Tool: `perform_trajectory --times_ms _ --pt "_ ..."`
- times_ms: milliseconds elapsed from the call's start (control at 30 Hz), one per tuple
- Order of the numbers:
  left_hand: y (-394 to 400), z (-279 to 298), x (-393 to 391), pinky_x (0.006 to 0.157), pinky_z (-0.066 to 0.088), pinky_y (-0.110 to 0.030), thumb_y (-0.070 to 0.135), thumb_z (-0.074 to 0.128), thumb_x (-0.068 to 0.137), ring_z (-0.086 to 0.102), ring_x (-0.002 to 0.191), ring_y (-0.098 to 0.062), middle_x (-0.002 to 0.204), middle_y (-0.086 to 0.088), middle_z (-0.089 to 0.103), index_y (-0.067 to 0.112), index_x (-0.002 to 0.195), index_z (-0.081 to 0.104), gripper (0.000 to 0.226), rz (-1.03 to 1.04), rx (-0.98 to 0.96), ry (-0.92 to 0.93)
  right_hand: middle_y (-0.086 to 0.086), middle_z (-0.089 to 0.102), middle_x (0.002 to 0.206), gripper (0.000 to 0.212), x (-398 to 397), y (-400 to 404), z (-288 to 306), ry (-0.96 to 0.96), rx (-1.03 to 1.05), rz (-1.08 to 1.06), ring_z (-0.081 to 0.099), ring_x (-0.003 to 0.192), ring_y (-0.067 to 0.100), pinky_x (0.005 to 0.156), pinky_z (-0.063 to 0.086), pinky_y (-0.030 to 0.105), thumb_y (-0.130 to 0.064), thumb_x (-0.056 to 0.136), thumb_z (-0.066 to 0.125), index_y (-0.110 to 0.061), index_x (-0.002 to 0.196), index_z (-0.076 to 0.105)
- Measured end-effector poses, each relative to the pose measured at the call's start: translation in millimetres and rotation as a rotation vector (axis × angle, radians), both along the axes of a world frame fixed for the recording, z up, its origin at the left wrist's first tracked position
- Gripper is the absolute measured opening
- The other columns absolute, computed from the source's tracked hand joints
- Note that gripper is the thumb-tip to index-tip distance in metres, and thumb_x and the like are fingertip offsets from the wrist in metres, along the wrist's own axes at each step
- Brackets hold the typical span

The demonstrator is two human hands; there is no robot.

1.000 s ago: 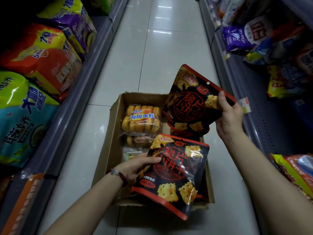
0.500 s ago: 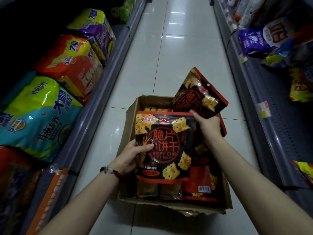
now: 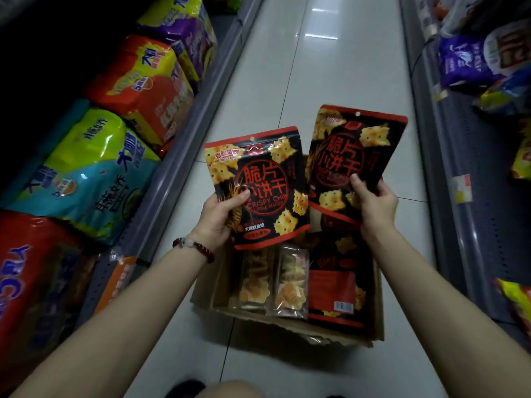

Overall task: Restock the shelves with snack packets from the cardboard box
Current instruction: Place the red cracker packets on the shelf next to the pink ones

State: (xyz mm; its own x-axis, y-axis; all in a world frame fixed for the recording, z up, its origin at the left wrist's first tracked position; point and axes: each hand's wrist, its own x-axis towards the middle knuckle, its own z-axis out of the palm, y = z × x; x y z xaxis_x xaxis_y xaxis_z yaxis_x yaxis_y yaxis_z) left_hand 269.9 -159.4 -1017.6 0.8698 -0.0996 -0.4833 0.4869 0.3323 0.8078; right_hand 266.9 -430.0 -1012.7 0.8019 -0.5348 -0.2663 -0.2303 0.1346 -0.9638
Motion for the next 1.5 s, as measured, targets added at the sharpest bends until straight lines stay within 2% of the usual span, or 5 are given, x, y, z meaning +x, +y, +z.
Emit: perform_trajectory --times_ms 233,533,700,900,1500 --pt "27.9 104.8 -12.6 0.090 0.052 -0.046 0.006 0.070 0.079 0.065 0.105 -0.030 0.114 -0.013 0.068 0.011 0.111 0.061 0.034 0.137 0.101 0.129 -0.006 0.075 0.079 0.008 -23.5 -15.7 122.9 0.145 0.075 0.088 0.070 0.077 0.015 0.077 0.056 0.037 -0.025 0.085 0.070 -0.017 0.086 0.068" --pt "51.6 330.0 -16.3 0.087 0.053 -0.044 0.003 0.074 0.074 0.069 0.092 -0.025 0.097 -0.007 0.073 0.013 0.100 0.063 0.029 0.177 0.133 0.130 0.017 0.071 0.106 0.025 -5.2 21.2 338.6 0.312 0.176 0.421 0.067 0.099 0.032 0.090 0.053 0.044 -0.023 0.089 0.065 -0.005 0.107 0.067" --pt "66.3 455.1 -23.6 0.078 0.057 -0.039 0.009 0.079 0.071 0.070 0.094 -0.025 0.105 -0.011 0.072 0.009 0.112 0.060 0.046 0.220 0.139 0.068 0.010 0.074 0.098 0.017 6.7 54.8 455.4 0.268 0.174 0.547 0.069 0.093 0.030 0.087 0.054 0.043 -0.023 0.089 0.065 -0.012 0.101 0.068" --pt "71.1 582.4 -51.1 0.059 0.057 -0.026 0.002 0.071 0.077 0.073 0.075 -0.020 0.083 -0.007 0.075 0.005 0.096 0.066 0.020 0.306 0.163 -0.025 0.009 0.075 0.101 0.060 9.8 77.9 584.4 0.210 0.075 0.801 0.072 0.091 0.028 0.078 0.058 0.040 -0.024 0.059 0.088 -0.008 0.112 0.063" --pt "73.9 810.8 -190.9 0.060 0.056 -0.025 0.007 0.076 0.074 0.072 0.079 -0.017 0.093 -0.009 0.072 0.008 0.101 0.063 0.030 0.799 0.284 -0.294 0.011 0.076 0.097 0.027 -23.4 137.1 813.9 -0.076 0.070 1.201 0.071 0.092 0.034 0.085 0.055 0.055 -0.012 0.072 0.081 -0.012 0.096 0.070"
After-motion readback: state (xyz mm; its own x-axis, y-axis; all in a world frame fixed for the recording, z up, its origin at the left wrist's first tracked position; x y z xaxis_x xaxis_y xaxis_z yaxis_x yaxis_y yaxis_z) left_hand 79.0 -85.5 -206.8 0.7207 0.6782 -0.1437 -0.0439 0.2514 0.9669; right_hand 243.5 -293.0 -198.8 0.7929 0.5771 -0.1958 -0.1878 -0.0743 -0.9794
